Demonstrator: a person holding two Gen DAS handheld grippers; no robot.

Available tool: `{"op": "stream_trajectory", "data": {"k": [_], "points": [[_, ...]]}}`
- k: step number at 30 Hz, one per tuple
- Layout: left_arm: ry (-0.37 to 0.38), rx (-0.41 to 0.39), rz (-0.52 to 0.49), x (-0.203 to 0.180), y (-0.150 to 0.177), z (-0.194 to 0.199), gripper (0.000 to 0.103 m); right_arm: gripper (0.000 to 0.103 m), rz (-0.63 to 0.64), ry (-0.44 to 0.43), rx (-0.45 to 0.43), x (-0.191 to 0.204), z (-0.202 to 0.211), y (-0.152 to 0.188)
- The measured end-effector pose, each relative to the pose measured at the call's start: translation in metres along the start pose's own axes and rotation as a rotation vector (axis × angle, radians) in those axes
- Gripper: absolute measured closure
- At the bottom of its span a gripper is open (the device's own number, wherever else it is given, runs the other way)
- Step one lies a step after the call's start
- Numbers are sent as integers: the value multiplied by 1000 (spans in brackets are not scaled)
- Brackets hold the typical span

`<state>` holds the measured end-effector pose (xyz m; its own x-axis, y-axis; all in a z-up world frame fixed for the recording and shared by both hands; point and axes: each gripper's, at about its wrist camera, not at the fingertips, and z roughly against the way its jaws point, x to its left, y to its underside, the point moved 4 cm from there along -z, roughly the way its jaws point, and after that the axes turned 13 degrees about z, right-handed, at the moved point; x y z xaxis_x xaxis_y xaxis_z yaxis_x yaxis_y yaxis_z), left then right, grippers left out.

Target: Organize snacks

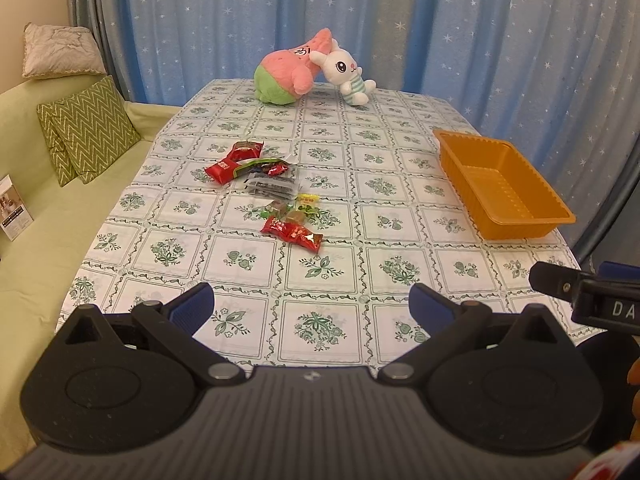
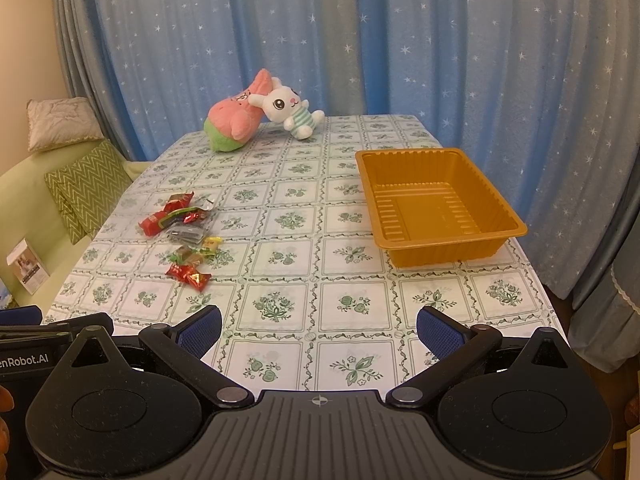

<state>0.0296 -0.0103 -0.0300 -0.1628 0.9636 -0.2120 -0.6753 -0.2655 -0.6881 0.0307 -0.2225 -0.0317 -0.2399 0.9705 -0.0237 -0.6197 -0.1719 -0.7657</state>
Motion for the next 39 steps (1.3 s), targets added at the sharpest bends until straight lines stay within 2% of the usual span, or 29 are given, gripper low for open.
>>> {"op": "stream_trajectory", "data": {"k": [20,25,31,39], "points": [[-2,-3,-7,-1,0,-1,0,0,-3,0,-4,0,0,0],[-6,-3,2,13,-8,-7,1,0,-4,-5,-25,0,-2,-2],[-4,9,-14,35,-26,-25,3,0,28,-42,-45,10,-17,-8],[1,50,-80,67,-56,-70,11,1,105,-155,-67,46,-61,-23]]}}
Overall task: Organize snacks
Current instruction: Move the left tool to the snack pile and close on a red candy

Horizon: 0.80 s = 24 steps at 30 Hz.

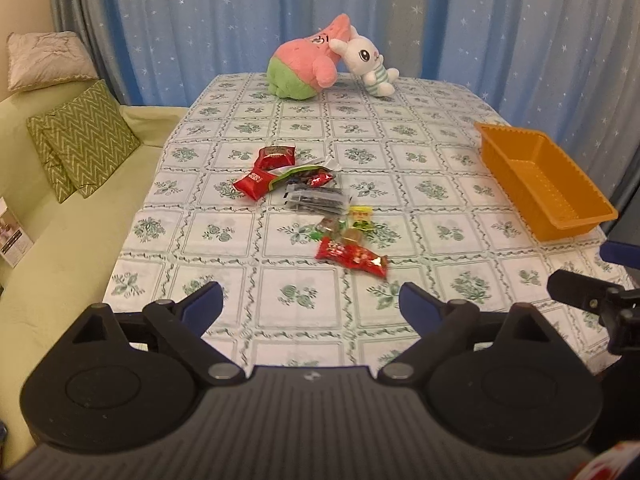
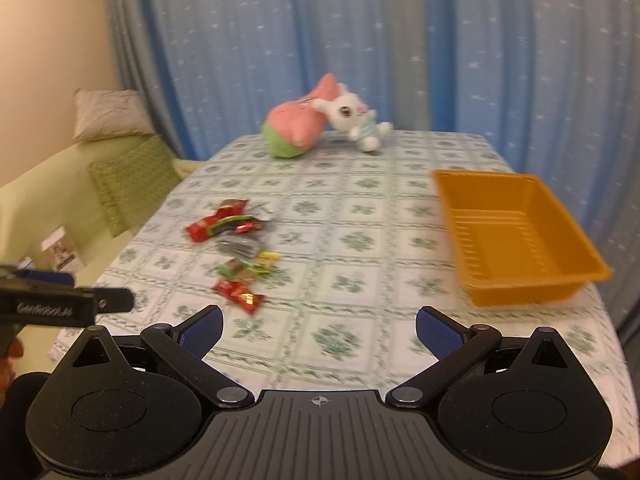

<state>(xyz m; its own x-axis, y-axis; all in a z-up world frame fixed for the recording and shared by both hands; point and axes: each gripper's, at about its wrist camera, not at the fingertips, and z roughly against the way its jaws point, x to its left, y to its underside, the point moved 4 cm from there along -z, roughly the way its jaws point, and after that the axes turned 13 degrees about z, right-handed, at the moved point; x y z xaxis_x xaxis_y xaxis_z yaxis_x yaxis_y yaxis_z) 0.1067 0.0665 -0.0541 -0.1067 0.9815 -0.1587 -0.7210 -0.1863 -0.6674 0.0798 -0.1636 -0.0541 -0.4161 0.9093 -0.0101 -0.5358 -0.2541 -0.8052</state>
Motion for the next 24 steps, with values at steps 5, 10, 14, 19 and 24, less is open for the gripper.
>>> {"op": "stream_trajectory", "data": {"k": [5,10,14,19,24], "points": [[23,51,-63,15,-11,-35,13,17,57,-67,19,17,-47,-6],[59,92,-121,26,-19,-70,19,25,122,-125,37,31,-95,-8],[87,125,-160,29,-21,-97,26,36,189,-176,56,41,-135,-7],[98,156,-187,33,-21,-124,35,46,294,-216,91,53,-176,-2],[106,180,-187,37,-19,-139,40,54,383,-233,112,63,-204,0]]}}
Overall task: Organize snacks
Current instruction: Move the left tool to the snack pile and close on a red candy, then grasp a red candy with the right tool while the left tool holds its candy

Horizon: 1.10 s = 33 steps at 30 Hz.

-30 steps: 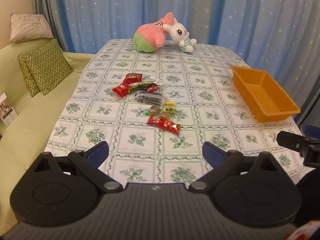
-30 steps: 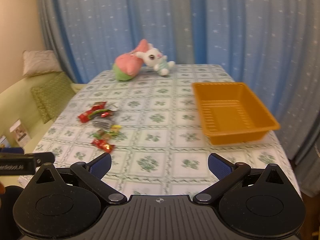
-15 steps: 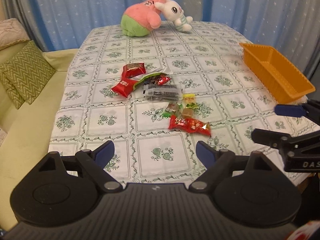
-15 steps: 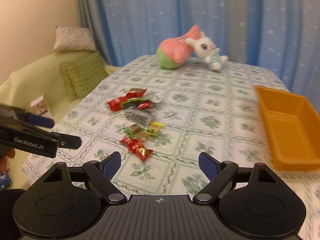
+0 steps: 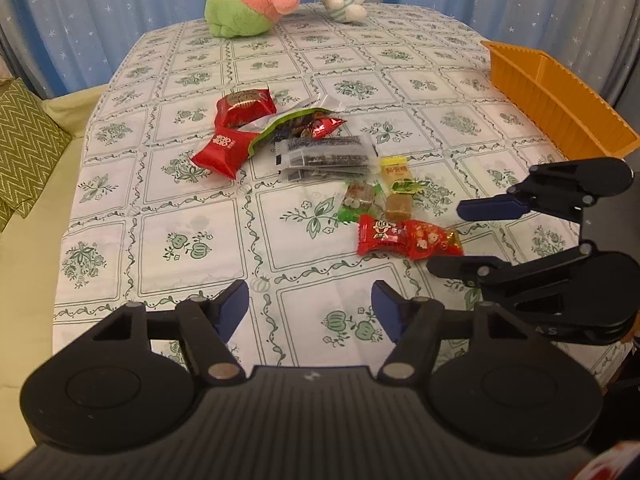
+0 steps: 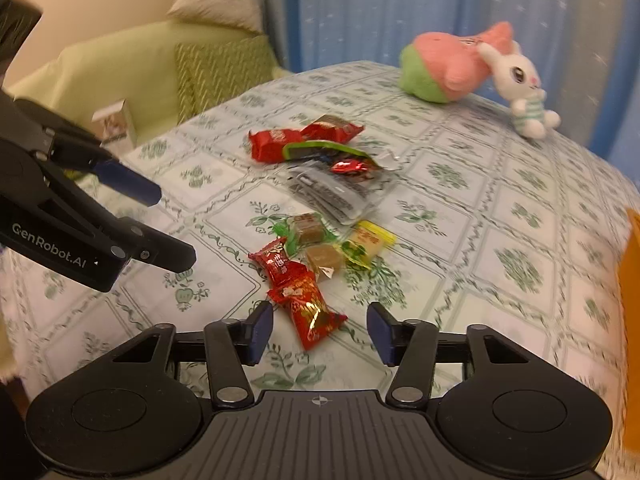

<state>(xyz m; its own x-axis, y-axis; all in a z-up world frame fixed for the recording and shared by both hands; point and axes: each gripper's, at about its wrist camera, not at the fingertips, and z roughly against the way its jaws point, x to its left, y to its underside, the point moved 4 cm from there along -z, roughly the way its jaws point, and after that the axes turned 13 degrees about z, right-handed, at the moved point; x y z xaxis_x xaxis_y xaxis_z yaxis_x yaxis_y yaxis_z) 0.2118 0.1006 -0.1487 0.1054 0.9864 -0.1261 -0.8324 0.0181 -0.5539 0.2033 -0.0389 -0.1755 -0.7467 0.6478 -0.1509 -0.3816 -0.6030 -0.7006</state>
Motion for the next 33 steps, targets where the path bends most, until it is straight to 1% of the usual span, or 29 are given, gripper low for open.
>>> {"op": "stream_trajectory", "data": {"k": [2,4,6,11,14,17,23,28,31,33], "points": [[9,5,-2,0,0,-3,41,58,32,-5,4,2,-7,-2],[12,10,-11,0,0,-6,42,67,56,-7,9,3,-11,-4],[15,12,-15,-2,0,-8,42,72,69,1,11,3,-12,-5],[25,4,-16,-8,-2,-11,42,74,23,-9,10,0,-6,-2],[32,-4,-26,-16,-5,-12,42,75,-42,4,-3,-6,6,1],[44,-5,-42,-24,-8,-15,42,75,-109,35,-7,-15,19,7],[56,-12,-32,-36,-17,-29,42,75,-177,131,26,-33,33,26],[52,-13,-25,-41,-23,-41,61,75,-211,164,52,-45,33,42],[52,-9,-29,-44,-25,-45,70,75,-219,172,50,-48,33,46],[55,-6,-37,-46,-24,-47,73,75,-230,174,49,-50,33,48]]}}
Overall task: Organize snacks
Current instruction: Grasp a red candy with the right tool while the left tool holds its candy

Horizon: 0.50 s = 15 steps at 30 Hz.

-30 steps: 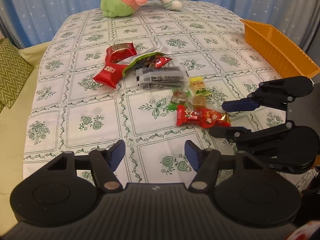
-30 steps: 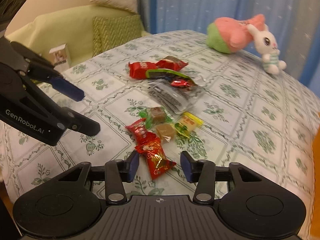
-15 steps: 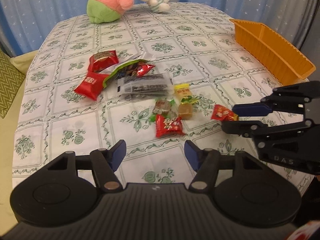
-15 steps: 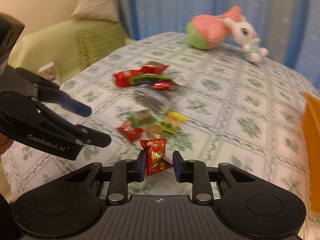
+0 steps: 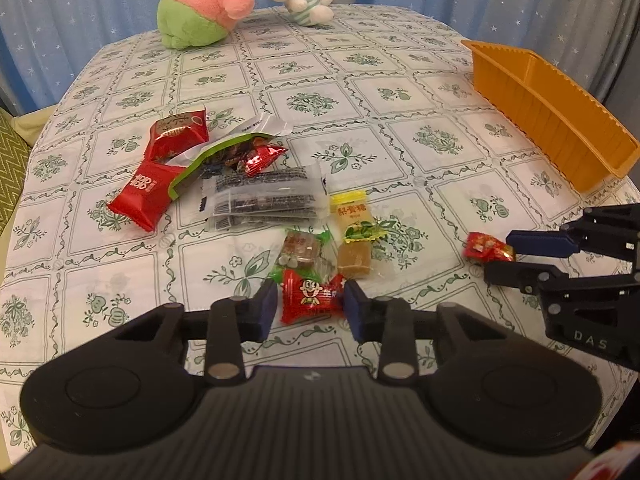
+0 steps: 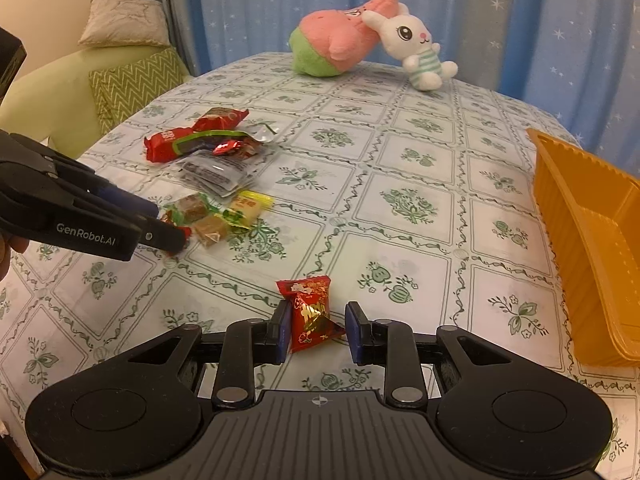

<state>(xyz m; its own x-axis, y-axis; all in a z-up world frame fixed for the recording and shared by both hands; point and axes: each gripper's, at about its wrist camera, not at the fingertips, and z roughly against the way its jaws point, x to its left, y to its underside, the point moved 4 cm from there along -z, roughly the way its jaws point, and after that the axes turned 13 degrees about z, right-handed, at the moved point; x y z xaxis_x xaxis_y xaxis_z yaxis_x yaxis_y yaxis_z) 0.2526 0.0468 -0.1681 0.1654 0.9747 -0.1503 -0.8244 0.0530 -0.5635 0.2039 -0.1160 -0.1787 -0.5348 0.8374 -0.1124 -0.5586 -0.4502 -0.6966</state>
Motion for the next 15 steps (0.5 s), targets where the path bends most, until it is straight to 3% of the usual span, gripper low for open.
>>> {"op": "stream_trajectory", "data": {"k": [5,7,8,15], "points": [[-9,4,-21,-4,2,-4,76,71,-28,-17,-5,-2,-2,0],[-8,2,-21,-4,2,-4,78,54,-32,-26,-4,-2,-4,-1],[-8,1,-20,-3,2,-3,79,51,-32,-25,-8,-2,-4,-2],[-6,4,-18,-6,2,0,82,51,-48,-27,-6,-5,-11,-7]]}}
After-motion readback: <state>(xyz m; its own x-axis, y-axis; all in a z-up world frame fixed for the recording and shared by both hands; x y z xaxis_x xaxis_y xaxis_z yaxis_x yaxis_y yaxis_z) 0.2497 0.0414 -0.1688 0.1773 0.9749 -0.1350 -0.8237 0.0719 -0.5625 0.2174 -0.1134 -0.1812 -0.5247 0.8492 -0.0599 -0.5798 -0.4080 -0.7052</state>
